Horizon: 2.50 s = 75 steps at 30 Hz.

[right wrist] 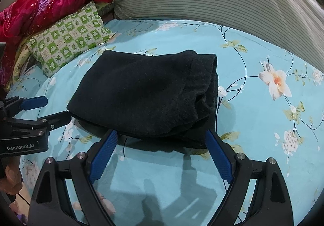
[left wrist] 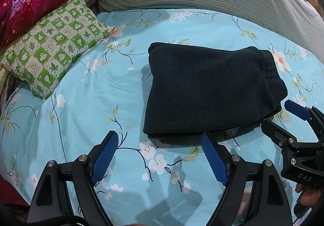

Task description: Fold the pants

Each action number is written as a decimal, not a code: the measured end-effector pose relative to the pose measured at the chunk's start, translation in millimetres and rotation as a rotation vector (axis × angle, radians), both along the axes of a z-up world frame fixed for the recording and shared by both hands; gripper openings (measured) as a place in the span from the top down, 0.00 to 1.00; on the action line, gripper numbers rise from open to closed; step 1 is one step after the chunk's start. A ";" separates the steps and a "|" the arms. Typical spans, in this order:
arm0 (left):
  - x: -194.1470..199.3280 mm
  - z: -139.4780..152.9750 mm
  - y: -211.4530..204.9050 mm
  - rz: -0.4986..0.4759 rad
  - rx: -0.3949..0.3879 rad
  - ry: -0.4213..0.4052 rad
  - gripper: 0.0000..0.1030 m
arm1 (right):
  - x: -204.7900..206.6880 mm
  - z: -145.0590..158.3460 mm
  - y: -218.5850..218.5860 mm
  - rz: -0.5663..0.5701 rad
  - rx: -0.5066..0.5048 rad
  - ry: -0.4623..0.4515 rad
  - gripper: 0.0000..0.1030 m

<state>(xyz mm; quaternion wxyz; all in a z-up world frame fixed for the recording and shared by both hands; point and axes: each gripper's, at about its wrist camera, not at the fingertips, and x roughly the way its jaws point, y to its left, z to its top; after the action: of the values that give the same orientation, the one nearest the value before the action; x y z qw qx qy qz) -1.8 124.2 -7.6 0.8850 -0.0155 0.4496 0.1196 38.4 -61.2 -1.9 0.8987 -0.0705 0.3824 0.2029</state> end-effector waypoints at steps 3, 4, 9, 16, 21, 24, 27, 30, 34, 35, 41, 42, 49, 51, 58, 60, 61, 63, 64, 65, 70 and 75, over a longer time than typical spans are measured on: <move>0.6 0.5 -0.8 -0.001 0.000 0.002 0.18 | -0.6 0.2 0.3 0.000 0.000 -0.001 0.14; 0.7 0.6 -0.8 -0.001 -0.001 0.001 0.18 | -0.4 0.4 0.2 0.000 0.000 -0.002 0.14; 1.5 1.2 -0.6 -0.005 -0.001 -0.001 0.18 | -0.5 1.3 0.3 -0.002 0.006 -0.002 0.14; 1.2 1.6 -1.3 -0.006 0.000 -0.002 0.18 | 0.7 1.8 0.1 -0.002 0.007 -0.001 0.14; 2.3 3.7 -1.3 -0.006 0.000 -0.005 0.18 | 0.7 2.2 0.0 -0.005 0.011 0.001 0.14; 2.2 3.6 -1.1 -0.008 0.000 -0.006 0.18 | -0.2 2.7 0.7 -0.008 0.011 0.000 0.14; 3.0 4.5 -1.8 -0.010 0.001 -0.006 0.18 | 0.4 2.6 0.0 -0.006 0.012 0.000 0.14; 3.1 4.9 -1.9 -0.011 0.001 -0.006 0.18 | 0.3 2.4 0.1 -0.006 0.011 0.000 0.14; 2.9 4.5 -2.0 -0.009 -0.001 -0.006 0.18 | 0.6 2.7 0.0 -0.006 0.011 0.000 0.14; 2.9 5.0 -2.3 -0.009 -0.001 -0.005 0.18 | 0.5 3.1 0.3 -0.006 0.012 0.000 0.14; 2.6 4.9 -2.4 -0.010 -0.001 -0.006 0.18 | 1.2 6.2 -2.0 -0.011 0.014 -0.003 0.14; 2.6 5.1 -2.6 -0.012 -0.001 -0.006 0.18 | 1.6 6.7 -2.3 -0.012 0.013 -0.004 0.14; 3.3 5.7 -3.1 -0.019 -0.002 -0.006 0.18 | 2.7 9.1 -2.3 -0.017 0.021 -0.010 0.14; 3.2 5.7 -3.1 -0.018 -0.003 -0.006 0.18 | 2.3 9.5 -1.9 -0.017 0.021 -0.010 0.14; 5.8 7.1 -2.7 -0.024 -0.003 -0.007 0.18 | 3.2 11.4 -3.2 -0.023 0.027 -0.012 0.14; 6.9 7.9 -3.5 -0.024 -0.003 -0.007 0.18 | 4.2 12.0 -3.4 -0.021 0.028 -0.013 0.14; 7.5 7.9 -2.5 -0.025 -0.004 -0.008 0.18 | 4.0 12.2 -3.2 -0.021 0.028 -0.014 0.14; 8.6 8.9 -3.1 -0.026 -0.005 -0.008 0.18 | 3.4 12.7 -3.1 -0.022 0.030 -0.015 0.14; 8.5 9.2 -2.6 -0.026 -0.005 -0.008 0.18 | 3.0 12.9 -3.2 -0.022 0.032 -0.016 0.14; 8.5 9.3 -2.8 -0.026 -0.005 -0.008 0.18 | 2.9 13.2 -3.2 -0.022 0.032 -0.017 0.14; 9.0 11.6 -2.8 -0.029 -0.008 -0.012 0.18 | 2.7 14.7 -3.3 -0.023 0.037 -0.017 0.14; 7.9 16.2 -4.5 -0.028 0.001 -0.023 0.18 | 1.6 17.3 -3.6 -0.025 0.041 -0.020 0.14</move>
<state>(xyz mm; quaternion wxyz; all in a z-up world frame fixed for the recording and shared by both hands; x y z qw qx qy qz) 6.1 119.7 8.5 0.8919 -0.0102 0.4393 0.1071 40.0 -64.8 15.4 0.9063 -0.0493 0.3698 0.1988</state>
